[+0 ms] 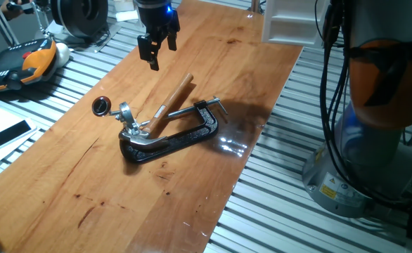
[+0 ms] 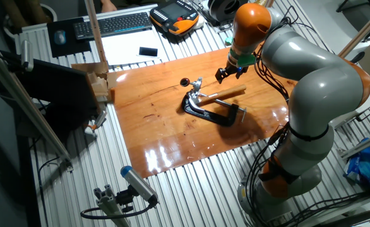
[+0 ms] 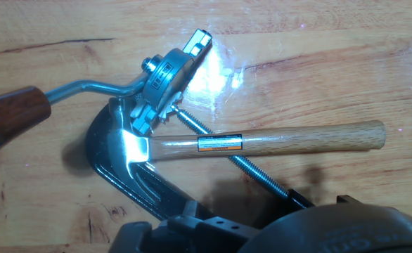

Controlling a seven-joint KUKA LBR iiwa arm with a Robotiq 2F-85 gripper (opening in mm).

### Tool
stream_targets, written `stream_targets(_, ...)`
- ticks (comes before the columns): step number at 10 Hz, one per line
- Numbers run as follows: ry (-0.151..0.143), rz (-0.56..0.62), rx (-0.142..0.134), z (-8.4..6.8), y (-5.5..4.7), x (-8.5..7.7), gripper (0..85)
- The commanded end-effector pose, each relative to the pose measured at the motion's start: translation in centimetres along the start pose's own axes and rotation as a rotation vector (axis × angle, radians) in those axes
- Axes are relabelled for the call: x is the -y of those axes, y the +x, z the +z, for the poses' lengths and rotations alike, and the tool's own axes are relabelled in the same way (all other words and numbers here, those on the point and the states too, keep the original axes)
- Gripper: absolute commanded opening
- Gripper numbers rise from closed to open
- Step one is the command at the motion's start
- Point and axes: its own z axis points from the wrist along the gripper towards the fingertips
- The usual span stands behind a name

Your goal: Push down the lever

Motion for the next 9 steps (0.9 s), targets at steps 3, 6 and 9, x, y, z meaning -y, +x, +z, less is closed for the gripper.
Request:
stream_targets(3, 0.04, -0.02, -0.039, -0.24, 0.07, 0.02, 0.0)
stream_targets(6, 0.04, -0.019, -0.037, -0.07, 0.05, -0.02, 0.0)
stream_targets(9, 0.031, -0.015, -0.028, 0.13, -0.01, -0.13, 0.0)
